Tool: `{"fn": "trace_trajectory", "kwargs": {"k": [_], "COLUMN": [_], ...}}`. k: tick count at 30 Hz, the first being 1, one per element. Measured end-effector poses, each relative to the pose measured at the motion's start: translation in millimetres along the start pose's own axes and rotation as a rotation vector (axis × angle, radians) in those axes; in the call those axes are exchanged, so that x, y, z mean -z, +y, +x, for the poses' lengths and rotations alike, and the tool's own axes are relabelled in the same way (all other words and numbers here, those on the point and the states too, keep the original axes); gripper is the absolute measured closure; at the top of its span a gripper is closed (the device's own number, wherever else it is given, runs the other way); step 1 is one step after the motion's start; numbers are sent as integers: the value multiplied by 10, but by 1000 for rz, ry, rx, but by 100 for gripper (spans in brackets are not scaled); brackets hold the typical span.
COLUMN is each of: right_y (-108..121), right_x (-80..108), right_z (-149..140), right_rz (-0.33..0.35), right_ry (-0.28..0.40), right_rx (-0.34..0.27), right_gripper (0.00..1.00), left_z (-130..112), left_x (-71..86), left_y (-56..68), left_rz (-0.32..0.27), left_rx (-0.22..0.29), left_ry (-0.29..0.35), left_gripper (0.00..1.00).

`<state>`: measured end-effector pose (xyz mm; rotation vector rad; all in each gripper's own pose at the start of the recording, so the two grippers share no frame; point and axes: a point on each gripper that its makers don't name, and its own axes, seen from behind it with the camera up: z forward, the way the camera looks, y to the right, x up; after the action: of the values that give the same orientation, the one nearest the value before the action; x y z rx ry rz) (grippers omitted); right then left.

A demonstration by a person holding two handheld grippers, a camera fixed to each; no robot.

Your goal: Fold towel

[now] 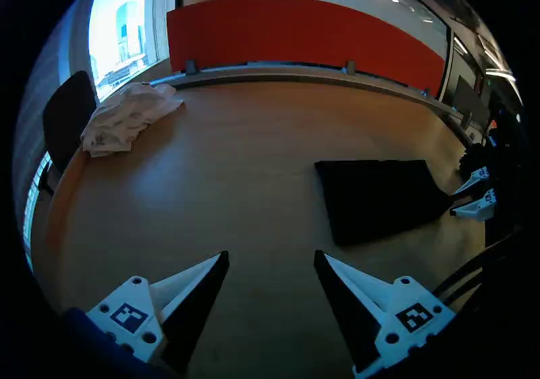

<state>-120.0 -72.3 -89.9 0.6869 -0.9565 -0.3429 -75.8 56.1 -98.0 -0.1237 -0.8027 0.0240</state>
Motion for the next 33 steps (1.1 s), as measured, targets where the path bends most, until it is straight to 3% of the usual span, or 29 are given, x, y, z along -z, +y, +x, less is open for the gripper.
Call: {"fn": "trace_trajectory", "kwargs": {"k": [6,14,16,22,33], "right_y": [-12,-16,-13,16,16], "right_x": [0,-3,-2,-3,21], "right_z": [-14,-19,-22,-35,-9], "right_rz": [6,3,3,-5,-12], "right_ry": [-2,-5,-5,-7,7], "right_rx": [-3,5,5,6,16], "right_gripper": [63,64,74,92,93], "left_z": [-20,-34,-30,-27,-41], "left_x": [20,37,39,47,59], "left_y": [-53,-95,-100,-106,-117], "left_rz": [8,14,15,17,19], "left_rx": [-6,-7,-7,-6,-4], "left_ry": [-3,-6,-4,-2,-3], "left_gripper": [6,7,7,7,7]}}
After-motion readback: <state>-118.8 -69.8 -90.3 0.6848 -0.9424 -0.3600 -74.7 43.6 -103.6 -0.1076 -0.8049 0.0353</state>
